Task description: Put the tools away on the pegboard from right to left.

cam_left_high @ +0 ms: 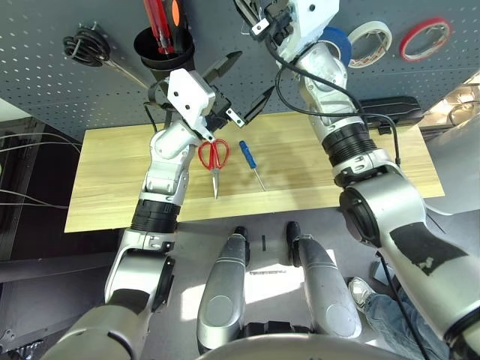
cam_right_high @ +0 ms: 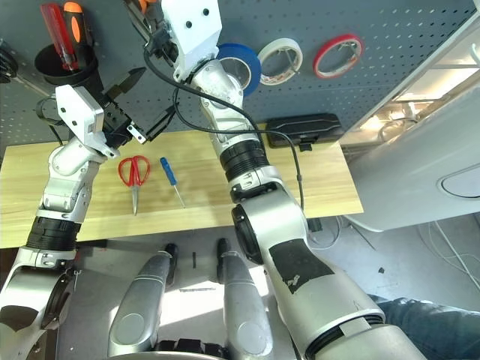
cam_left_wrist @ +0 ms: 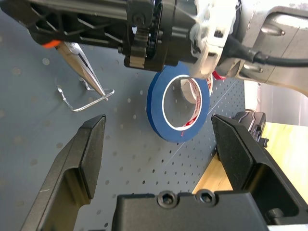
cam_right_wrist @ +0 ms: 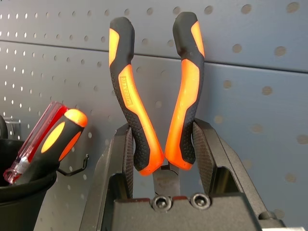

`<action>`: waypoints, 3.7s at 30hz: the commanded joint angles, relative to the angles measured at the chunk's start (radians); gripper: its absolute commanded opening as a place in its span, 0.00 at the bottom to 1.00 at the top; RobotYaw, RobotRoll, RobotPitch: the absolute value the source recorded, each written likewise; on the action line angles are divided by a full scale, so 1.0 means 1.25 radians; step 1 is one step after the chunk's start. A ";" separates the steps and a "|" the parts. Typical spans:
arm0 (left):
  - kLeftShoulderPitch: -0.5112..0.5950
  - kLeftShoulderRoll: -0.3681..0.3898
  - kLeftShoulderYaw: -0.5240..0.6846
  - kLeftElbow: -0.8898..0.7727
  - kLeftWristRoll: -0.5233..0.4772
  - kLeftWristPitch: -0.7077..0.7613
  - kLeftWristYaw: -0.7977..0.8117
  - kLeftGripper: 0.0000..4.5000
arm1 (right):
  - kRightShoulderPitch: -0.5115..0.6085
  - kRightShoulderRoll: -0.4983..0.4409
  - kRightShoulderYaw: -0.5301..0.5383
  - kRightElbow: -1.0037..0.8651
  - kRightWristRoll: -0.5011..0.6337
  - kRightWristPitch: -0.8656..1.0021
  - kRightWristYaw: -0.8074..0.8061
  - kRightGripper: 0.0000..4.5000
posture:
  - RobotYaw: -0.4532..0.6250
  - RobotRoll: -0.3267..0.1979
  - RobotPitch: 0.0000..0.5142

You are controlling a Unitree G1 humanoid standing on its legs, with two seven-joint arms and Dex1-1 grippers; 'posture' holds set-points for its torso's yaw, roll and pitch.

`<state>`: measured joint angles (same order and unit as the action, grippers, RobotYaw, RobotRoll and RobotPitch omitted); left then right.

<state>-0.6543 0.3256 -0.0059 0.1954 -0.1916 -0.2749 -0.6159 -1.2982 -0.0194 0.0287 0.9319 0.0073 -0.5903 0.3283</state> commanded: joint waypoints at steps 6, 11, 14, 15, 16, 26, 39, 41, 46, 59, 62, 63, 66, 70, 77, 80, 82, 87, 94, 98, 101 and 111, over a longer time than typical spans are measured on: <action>0.018 -0.006 0.006 -0.037 -0.025 0.021 -0.003 1.00 | -0.026 0.018 0.005 0.081 -0.032 -0.066 -0.029 0.43 | 0.60 0.62 0.73; 0.016 -0.009 0.014 -0.046 -0.032 0.022 0.005 1.00 | -0.014 0.017 0.008 0.100 -0.044 -0.071 -0.040 0.43 | 0.60 0.62 0.74; 0.010 -0.011 0.018 -0.046 -0.035 0.020 0.010 1.00 | -0.006 0.017 0.009 0.103 -0.050 -0.071 -0.041 0.43 | 0.60 0.62 0.74; 0.009 -0.011 0.018 -0.045 -0.034 0.020 0.011 1.00 | -0.005 0.017 0.009 0.103 -0.051 -0.071 -0.041 0.43 | 0.60 0.62 0.74; 0.008 -0.011 0.019 -0.042 -0.033 0.019 0.010 1.00 | -0.004 0.017 0.009 0.104 -0.052 -0.069 -0.041 0.43 | 0.59 0.62 0.74; 0.006 -0.013 0.015 -0.028 -0.027 0.012 0.005 1.00 | 0.019 0.018 0.010 0.079 -0.056 -0.055 -0.049 0.43 | 0.58 0.62 0.73; 0.016 -0.003 -0.003 -0.044 -0.054 0.132 -0.022 1.00 | 0.347 -0.094 0.011 -0.598 0.046 0.301 0.048 0.99 | 0.57 0.62 0.74; 0.016 0.007 -0.018 -0.047 -0.041 0.155 -0.034 1.00 | 0.408 -0.129 -0.002 -0.720 0.082 0.417 0.063 0.99 | 0.56 0.62 0.75; 0.020 0.013 -0.042 -0.035 -0.027 0.194 -0.056 1.00 | 0.507 -0.188 -0.004 -0.932 0.142 0.616 0.078 0.99 | 0.54 0.62 0.75; 0.026 0.029 -0.153 0.212 0.176 0.223 0.002 1.00 | 0.741 -0.224 -0.017 -0.944 0.267 0.916 0.120 0.99 | 0.52 0.62 0.73; 0.005 0.003 -0.139 0.259 0.187 0.246 0.044 1.00 | 0.757 -0.232 -0.039 -0.901 0.299 0.985 0.122 0.99 | 0.52 0.62 0.73; -0.005 -0.005 -0.136 0.276 0.191 0.262 0.057 1.00 | 0.759 -0.238 -0.043 -0.885 0.306 1.006 0.125 0.99 | 0.52 0.62 0.73; -0.030 -0.026 -0.122 0.316 0.197 0.307 0.097 1.00 | 0.756 -0.262 -0.040 -0.855 0.313 1.026 0.154 0.99 | 0.53 0.62 0.73; -0.074 -0.063 -0.094 0.382 0.191 0.388 0.166 1.00 | 0.748 -0.322 0.005 -0.808 0.266 0.977 0.213 0.99 | 0.53 0.62 0.73; -0.119 -0.113 -0.050 0.446 0.176 0.614 0.246 1.00 | 0.728 -0.339 0.043 -0.768 0.221 0.906 0.247 0.99 | 0.52 0.62 0.74; -0.132 -0.127 -0.035 0.455 0.171 0.684 0.273 1.00 | 0.722 -0.334 0.050 -0.761 0.213 0.894 0.252 0.99 | 0.52 0.62 0.74; -0.139 -0.135 -0.026 0.461 0.167 0.704 0.285 1.00 | 0.719 -0.330 0.053 -0.758 0.209 0.890 0.255 0.99 | 0.52 0.62 0.73; -0.151 -0.150 -0.016 0.486 0.166 0.702 0.306 1.00 | 0.714 -0.327 0.057 -0.752 0.196 0.875 0.261 0.99 | 0.52 0.62 0.73; -0.178 -0.188 -0.008 0.508 0.152 0.709 0.317 1.00 | 0.703 -0.326 0.057 -0.745 0.187 0.866 0.264 0.99 | 0.51 0.62 0.72; -0.195 -0.197 -0.003 0.507 0.146 0.713 0.318 1.00 | 0.702 -0.329 0.052 -0.743 0.184 0.862 0.266 0.99 | 0.50 0.62 0.71; -0.198 -0.196 -0.004 0.515 0.145 0.709 0.317 1.00 | 0.701 -0.328 0.052 -0.740 0.181 0.859 0.265 0.99 | 0.50 0.62 0.71; -0.204 -0.228 0.003 0.585 0.145 0.727 0.351 0.95 | 0.691 -0.320 0.059 -0.743 0.173 0.851 0.266 1.00 | 0.49 0.62 0.70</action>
<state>-0.9203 0.0529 -0.0109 0.8814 -0.0068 0.6260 -0.1910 -0.4428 -0.4229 0.0877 0.0034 0.2293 0.4798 0.6518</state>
